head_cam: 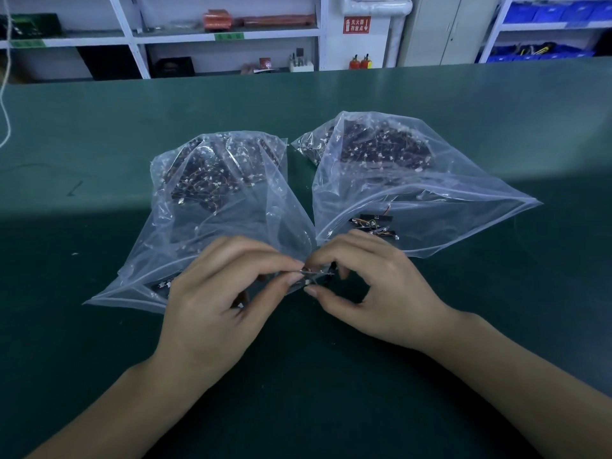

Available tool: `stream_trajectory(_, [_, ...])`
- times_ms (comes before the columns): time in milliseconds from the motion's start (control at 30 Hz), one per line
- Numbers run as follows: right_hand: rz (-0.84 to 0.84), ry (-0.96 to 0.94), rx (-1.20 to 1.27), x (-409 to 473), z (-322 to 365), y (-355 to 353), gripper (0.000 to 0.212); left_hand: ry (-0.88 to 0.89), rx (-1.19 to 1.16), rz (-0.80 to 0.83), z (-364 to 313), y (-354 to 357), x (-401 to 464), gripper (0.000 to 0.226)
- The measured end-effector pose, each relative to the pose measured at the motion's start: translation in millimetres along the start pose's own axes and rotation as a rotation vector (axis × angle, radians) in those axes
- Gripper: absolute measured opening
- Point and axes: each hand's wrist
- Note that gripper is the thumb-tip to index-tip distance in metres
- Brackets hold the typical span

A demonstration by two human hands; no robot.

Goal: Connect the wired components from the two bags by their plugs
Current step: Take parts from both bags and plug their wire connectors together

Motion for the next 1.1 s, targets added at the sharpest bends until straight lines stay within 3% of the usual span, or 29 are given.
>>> stream_trajectory(133, [-0.070,-0.002,0.068,0.6,-0.8,-0.9,0.022,-0.029,-0.011,-0.004,1.4,0.0,-0.4,0.006])
stream_trajectory(300, [-0.207,-0.039,0.113,1.0,-0.8,-1.5,0.007,-0.071,-0.062,-0.018,3.5,0.4,-0.9,0.006])
stream_trajectory(1100, [-0.216,-0.057,0.063,2.4,1.1,-2.1,0.011,-0.088,-0.087,0.037,3.5,1.4,-1.1,0.005])
Point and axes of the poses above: each hand's wrist, its own x-axis towards the middle knuckle, its own y-axis out of the palm, z = x × y, and after that the axes turned 5 degrees about -z, right-handed
